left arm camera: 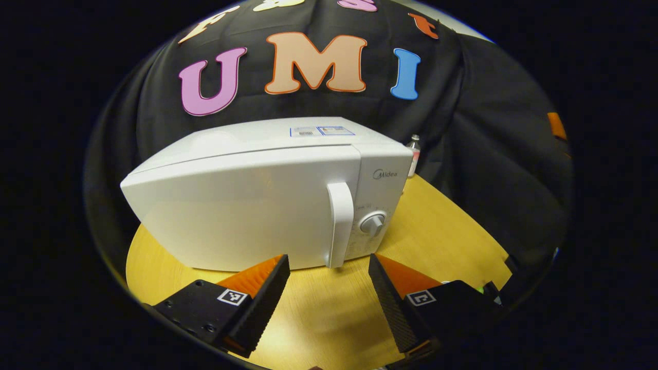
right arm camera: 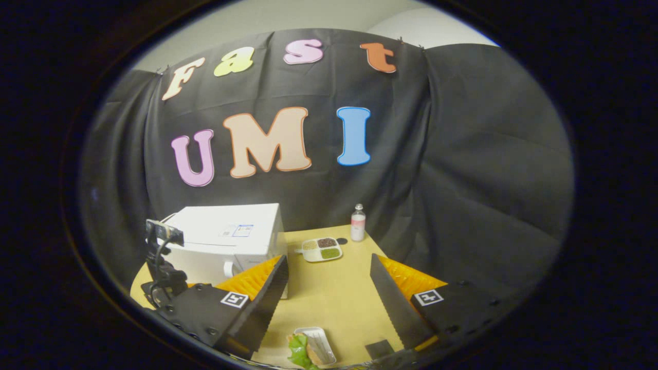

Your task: Open the microwave oven with the left hand, put the food in, and close the microwave oven.

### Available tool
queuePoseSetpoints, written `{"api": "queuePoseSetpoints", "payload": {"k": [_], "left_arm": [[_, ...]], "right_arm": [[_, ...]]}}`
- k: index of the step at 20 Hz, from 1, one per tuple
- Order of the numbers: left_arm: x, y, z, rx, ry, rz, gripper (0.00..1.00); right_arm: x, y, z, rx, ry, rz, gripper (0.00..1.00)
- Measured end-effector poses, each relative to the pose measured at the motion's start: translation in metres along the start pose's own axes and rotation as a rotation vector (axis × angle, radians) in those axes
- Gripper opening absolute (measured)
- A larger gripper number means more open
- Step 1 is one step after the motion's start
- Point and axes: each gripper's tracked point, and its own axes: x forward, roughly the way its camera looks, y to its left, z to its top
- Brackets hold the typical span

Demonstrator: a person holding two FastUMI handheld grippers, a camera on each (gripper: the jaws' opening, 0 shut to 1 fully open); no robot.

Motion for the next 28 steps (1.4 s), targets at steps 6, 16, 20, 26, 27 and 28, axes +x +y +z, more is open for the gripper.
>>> {"api": "queuePoseSetpoints", "payload": {"k": [6, 16, 20, 26, 27, 28], "left_arm": [[0.037, -0.005, -0.018, -0.034, 0.063, 0.028, 0.89], [0.063, -0.006, -0.012, -0.035, 0.067, 0.068, 0.71], [0.068, -0.006, -0.011, -0.039, 0.081, 0.08, 0.55], [0.07, -0.003, -0.013, -0.062, 0.086, 0.132, 0.23], [0.069, -0.003, -0.014, -0.07, 0.086, 0.137, 0.18], [0.07, -0.002, -0.013, -0.073, 0.077, 0.138, 0.16]], "right_arm": [[0.004, -0.008, -0.005, 0.005, 0.019, -0.008, 0.96], [0.013, -0.015, -0.013, -0.013, 0.053, 0.018, 0.97], [0.014, -0.02, -0.021, -0.051, 0.076, 0.019, 0.97], [0.013, -0.013, -0.026, -0.071, 0.09, 0.047, 0.97], [0.014, -0.01, -0.029, -0.073, 0.094, 0.056, 1.0], [0.013, -0.008, -0.031, -0.073, 0.1, 0.065, 0.97]]}}
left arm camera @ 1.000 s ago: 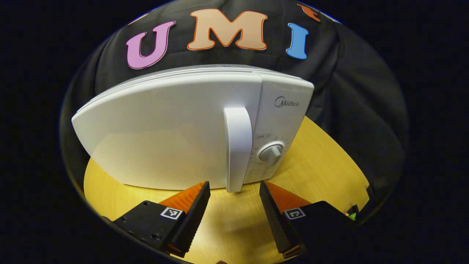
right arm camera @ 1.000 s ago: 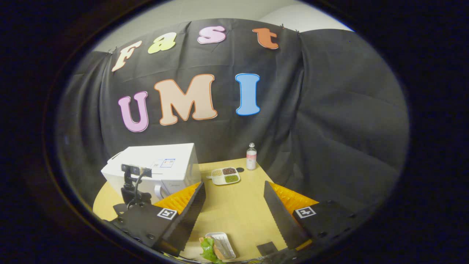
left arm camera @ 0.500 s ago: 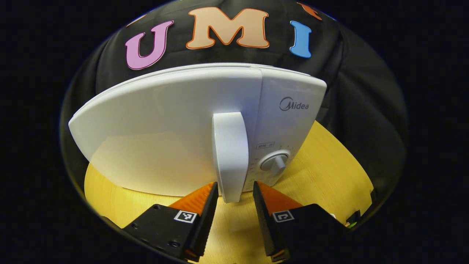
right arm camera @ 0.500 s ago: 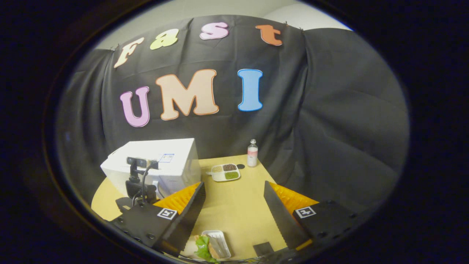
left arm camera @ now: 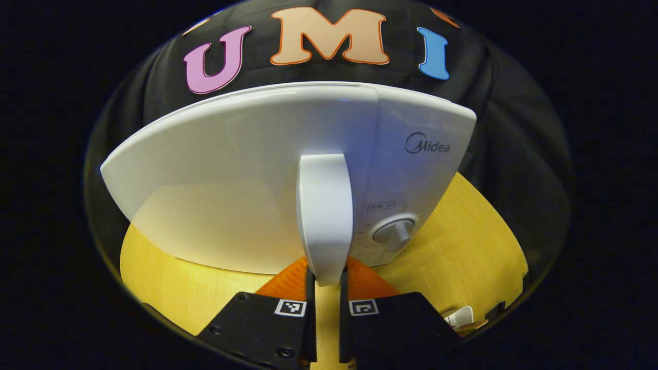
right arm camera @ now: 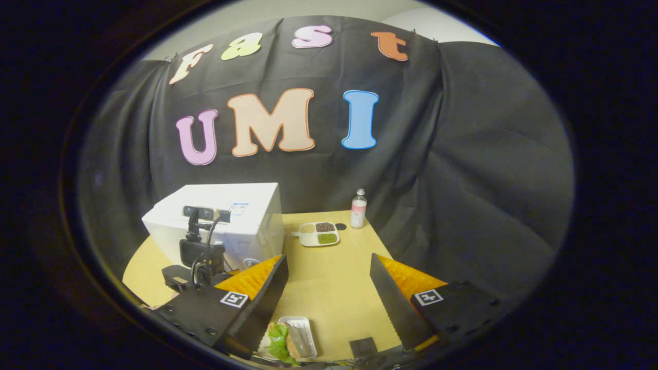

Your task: Open the microwave oven with the left hand, put the food in, and close the microwave oven.

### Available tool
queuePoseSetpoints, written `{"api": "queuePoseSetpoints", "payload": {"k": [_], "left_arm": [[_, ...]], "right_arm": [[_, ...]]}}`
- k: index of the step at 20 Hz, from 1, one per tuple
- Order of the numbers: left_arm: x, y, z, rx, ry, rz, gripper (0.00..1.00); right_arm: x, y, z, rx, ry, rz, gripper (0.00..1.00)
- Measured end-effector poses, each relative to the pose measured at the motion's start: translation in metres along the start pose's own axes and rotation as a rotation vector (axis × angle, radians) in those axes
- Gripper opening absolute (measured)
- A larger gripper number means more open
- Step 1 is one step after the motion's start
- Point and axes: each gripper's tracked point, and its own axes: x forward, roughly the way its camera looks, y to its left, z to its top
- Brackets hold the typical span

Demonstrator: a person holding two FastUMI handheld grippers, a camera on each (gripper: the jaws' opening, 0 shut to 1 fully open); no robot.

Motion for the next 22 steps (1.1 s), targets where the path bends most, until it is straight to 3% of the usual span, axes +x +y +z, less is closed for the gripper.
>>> {"api": "queuePoseSetpoints", "payload": {"k": [5, 12, 14, 16, 22], "left_arm": [[-0.002, 0.001, 0.0, -0.035, -0.031, 0.014, 0.05], [-0.005, 0.002, -0.001, -0.071, -0.052, 0.042, 0.02], [-0.028, 0.004, -0.016, -0.102, -0.059, 0.063, 0.02], [-0.044, 0.006, -0.028, -0.02, -0.096, 0.025, 0.01], [-0.081, 0.018, -0.055, -0.058, -0.064, 0.025, 0.17]], "right_arm": [[-0.005, 0.004, -0.013, 0.018, 0.034, 0.024, 1.0], [-0.01, 0.0, -0.024, 0.012, 0.056, 0.028, 0.97], [-0.01, 0.0, -0.026, 0.008, 0.061, 0.031, 0.97], [-0.006, 0.004, -0.03, 0.018, 0.069, 0.051, 0.97], [0.002, 0.03, -0.048, 0.049, 0.117, 0.183, 0.97]]}}
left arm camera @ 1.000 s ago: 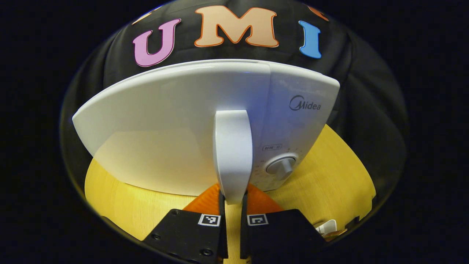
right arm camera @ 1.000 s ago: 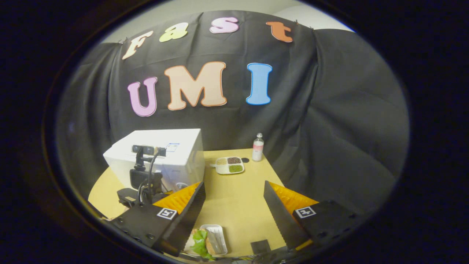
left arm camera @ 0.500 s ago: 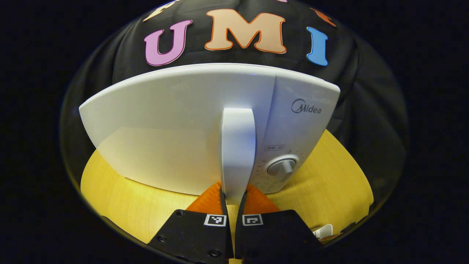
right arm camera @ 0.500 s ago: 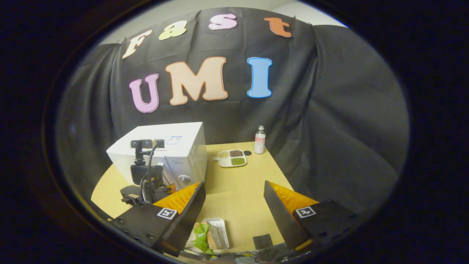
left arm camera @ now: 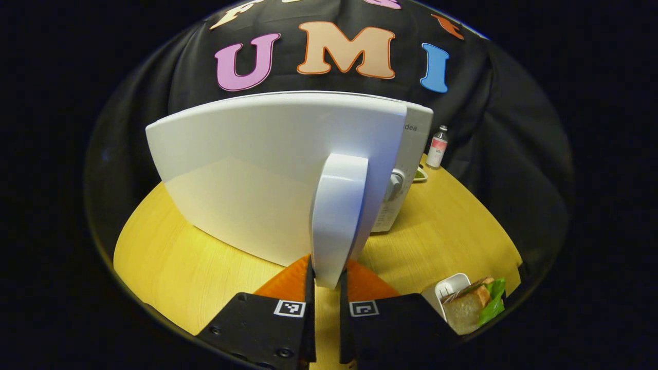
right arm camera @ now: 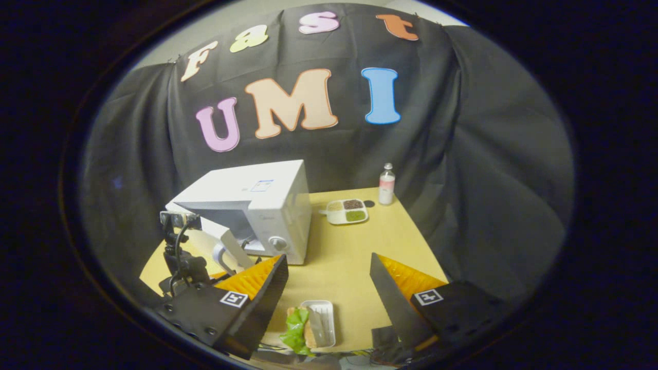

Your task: Open the microwave oven with the left hand, put the food in, and close the microwave oven.

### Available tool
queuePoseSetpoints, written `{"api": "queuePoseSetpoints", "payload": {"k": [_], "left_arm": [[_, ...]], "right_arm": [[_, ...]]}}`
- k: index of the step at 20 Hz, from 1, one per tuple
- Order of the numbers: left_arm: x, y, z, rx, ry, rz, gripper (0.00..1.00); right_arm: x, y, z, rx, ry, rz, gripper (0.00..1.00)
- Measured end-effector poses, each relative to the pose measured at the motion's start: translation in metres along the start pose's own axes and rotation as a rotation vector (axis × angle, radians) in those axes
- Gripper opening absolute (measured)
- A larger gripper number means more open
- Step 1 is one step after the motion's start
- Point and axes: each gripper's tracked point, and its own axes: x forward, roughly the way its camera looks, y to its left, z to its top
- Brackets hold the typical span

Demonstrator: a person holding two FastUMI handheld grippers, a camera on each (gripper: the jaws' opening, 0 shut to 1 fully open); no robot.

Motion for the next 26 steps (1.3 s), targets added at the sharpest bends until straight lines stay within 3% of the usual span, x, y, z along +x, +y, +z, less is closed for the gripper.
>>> {"api": "queuePoseSetpoints", "payload": {"k": [6, 8, 10, 12, 13, 14, 20, 26], "left_arm": [[-0.03, 0.021, 0.0, -0.018, -0.026, 0.055, 0.35], [-0.04, 0.03, -0.001, -0.019, -0.035, 0.089, 0.48], [-0.049, 0.042, 0.001, -0.042, -0.056, 0.121, 0.72], [-0.062, 0.056, -0.002, -0.075, -0.062, 0.152, 0.82], [-0.069, 0.06, -0.004, -0.093, -0.063, 0.157, 0.95], [-0.073, 0.064, -0.007, -0.11, -0.057, 0.161, 1.0], [-0.118, 0.1, -0.02, -0.143, -0.053, 0.195, 1.0], [-0.167, 0.162, -0.045, -0.145, -0.001, 0.239, 1.0]], "right_arm": [[-0.001, 0.008, -0.019, 0.002, 0.038, 0.078, 0.97], [0.001, 0.008, -0.028, -0.012, 0.056, 0.096, 0.97], [0.002, 0.007, -0.039, -0.026, 0.082, 0.114, 0.97], [0.003, 0.008, -0.052, -0.043, 0.115, 0.133, 0.92], [0.001, 0.009, -0.059, -0.054, 0.134, 0.142, 0.92], [0.001, 0.01, -0.066, -0.063, 0.152, 0.149, 0.92], [-0.009, 0.031, -0.109, -0.083, 0.28, 0.166, 0.92], [-0.011, 0.061, -0.154, -0.06, 0.429, 0.124, 0.92]]}}
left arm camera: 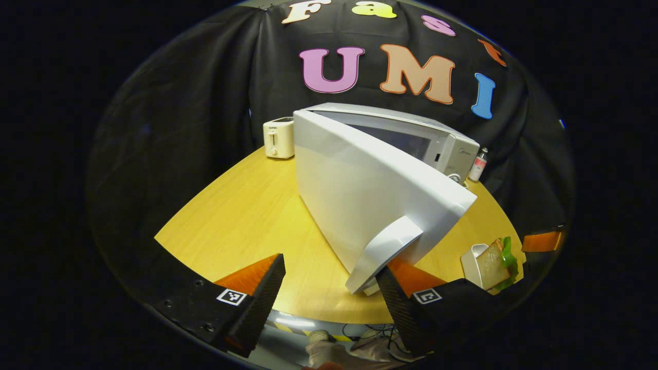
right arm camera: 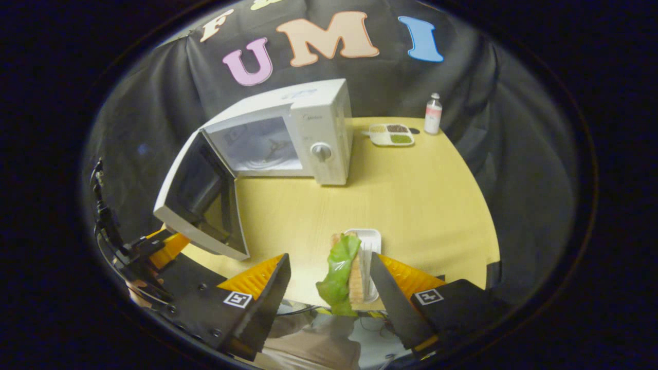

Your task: Open the microwave oven with the left hand, put the food in, and close the microwave oven.

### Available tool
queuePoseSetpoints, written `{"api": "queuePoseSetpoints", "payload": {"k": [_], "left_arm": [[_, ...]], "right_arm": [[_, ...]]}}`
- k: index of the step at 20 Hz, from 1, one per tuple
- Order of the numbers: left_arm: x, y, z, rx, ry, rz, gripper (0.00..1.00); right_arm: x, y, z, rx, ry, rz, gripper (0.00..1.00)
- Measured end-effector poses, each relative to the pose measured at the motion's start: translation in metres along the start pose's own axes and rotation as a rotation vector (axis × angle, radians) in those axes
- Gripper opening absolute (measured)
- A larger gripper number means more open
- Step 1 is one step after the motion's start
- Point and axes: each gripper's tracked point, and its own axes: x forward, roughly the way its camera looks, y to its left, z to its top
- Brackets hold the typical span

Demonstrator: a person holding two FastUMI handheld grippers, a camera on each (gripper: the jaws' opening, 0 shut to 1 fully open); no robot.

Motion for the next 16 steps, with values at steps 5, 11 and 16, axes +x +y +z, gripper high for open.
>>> {"api": "queuePoseSetpoints", "payload": {"k": [5, 11, 16], "left_arm": [[-0.02, 0.069, -0.009, -0.01, 0.037, 0.063, 1.0], [-0.038, 0.156, -0.018, -0.07, 0.051, 0.2, 1.0], [-0.055, 0.205, 0.0, -0.228, -0.023, 0.343, 0.96]], "right_arm": [[0.015, 0.003, -0.015, -0.033, 0.073, -0.091, 0.92], [0.026, -0.006, -0.024, -0.096, 0.123, -0.179, 0.99], [0.042, -0.019, -0.033, -0.134, 0.187, -0.229, 0.99]]}}
